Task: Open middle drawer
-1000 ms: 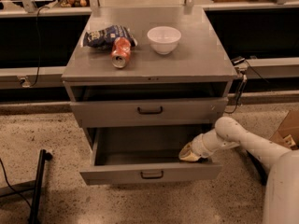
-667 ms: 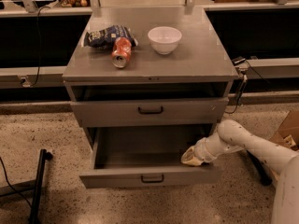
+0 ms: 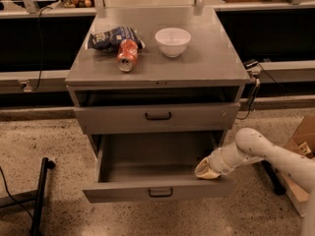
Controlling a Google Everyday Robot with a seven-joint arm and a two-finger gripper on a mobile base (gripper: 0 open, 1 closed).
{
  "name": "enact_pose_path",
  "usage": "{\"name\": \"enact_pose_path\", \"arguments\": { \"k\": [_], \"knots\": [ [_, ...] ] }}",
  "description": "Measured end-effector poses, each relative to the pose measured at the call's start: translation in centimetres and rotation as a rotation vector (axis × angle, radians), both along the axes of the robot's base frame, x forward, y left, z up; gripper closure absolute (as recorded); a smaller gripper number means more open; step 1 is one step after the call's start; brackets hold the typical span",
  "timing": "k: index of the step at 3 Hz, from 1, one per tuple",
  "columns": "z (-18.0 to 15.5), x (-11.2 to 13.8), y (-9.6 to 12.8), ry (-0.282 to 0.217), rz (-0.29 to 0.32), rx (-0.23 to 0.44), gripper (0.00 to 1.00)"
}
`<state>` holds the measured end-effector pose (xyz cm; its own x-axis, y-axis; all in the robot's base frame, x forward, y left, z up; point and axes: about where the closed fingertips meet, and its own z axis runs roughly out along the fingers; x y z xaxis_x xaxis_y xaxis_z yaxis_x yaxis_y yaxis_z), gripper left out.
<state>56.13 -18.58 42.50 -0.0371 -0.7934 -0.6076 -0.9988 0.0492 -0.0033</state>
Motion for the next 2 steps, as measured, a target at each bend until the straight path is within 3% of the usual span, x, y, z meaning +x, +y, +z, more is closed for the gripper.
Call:
{"name": "enact_pose_path", "arguments": {
  "k": [1,2],
  "knots": [
    [2.04,-1.88,-0.66,-0.100,0.008,0.016,1.00],
    [2.03,-1.88,-0.66,-0.100,0.008,0.016,1.00]
  ]
}}
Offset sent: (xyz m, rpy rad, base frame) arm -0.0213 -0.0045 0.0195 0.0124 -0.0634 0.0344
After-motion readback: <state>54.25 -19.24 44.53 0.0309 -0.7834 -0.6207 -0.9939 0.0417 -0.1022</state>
